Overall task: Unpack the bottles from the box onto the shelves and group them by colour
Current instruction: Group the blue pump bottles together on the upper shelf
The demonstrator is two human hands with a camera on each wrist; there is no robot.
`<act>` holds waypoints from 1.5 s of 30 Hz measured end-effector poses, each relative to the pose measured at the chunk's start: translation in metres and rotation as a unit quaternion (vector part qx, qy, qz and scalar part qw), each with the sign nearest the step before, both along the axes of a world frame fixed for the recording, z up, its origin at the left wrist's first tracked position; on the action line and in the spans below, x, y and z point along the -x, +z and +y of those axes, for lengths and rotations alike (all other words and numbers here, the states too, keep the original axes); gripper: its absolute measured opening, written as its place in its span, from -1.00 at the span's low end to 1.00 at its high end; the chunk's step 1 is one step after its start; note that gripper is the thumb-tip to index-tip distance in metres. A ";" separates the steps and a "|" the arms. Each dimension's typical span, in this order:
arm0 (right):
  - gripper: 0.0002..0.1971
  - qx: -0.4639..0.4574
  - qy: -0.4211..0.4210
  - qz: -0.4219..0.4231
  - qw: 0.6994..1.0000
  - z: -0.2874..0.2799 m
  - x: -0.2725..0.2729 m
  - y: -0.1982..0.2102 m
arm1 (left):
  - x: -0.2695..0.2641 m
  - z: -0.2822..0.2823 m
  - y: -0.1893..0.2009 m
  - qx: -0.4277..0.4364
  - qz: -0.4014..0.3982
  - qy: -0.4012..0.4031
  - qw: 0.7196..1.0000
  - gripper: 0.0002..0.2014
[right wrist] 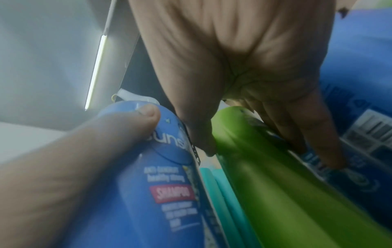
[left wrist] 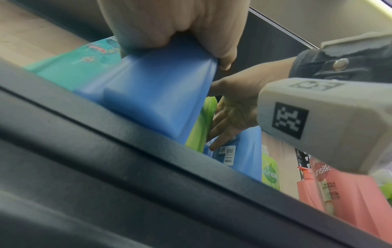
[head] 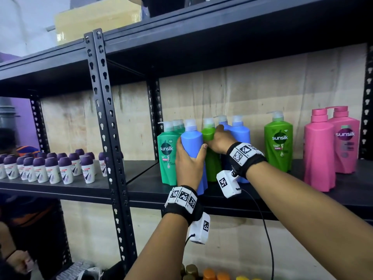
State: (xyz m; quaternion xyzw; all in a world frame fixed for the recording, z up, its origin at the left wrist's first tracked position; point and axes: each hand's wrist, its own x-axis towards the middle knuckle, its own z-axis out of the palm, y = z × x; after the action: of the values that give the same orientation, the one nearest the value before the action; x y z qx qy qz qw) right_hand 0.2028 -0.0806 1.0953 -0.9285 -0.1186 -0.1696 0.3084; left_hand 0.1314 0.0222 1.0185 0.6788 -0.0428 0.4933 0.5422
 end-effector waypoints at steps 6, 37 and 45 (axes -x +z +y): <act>-0.32 -0.032 0.068 -0.039 0.996 -0.011 0.011 -0.009 | 0.001 0.000 -0.002 -0.005 0.008 0.005 1.000 -0.32; -0.39 -0.228 -0.007 -0.287 0.930 -0.124 0.077 -0.072 | -0.011 -0.008 -0.005 0.003 0.030 0.002 1.000 -0.30; -0.39 -0.219 -0.035 -0.286 0.932 -0.132 0.068 -0.072 | -0.014 -0.015 -0.006 0.001 0.045 0.004 0.999 -0.27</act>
State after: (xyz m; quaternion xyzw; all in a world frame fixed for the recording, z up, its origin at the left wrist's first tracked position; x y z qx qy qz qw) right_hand 0.1352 -0.2128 1.0237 -0.7536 -0.1289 -0.4609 0.4505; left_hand 0.1454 0.0071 1.0126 0.7002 -0.0154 0.4642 0.5422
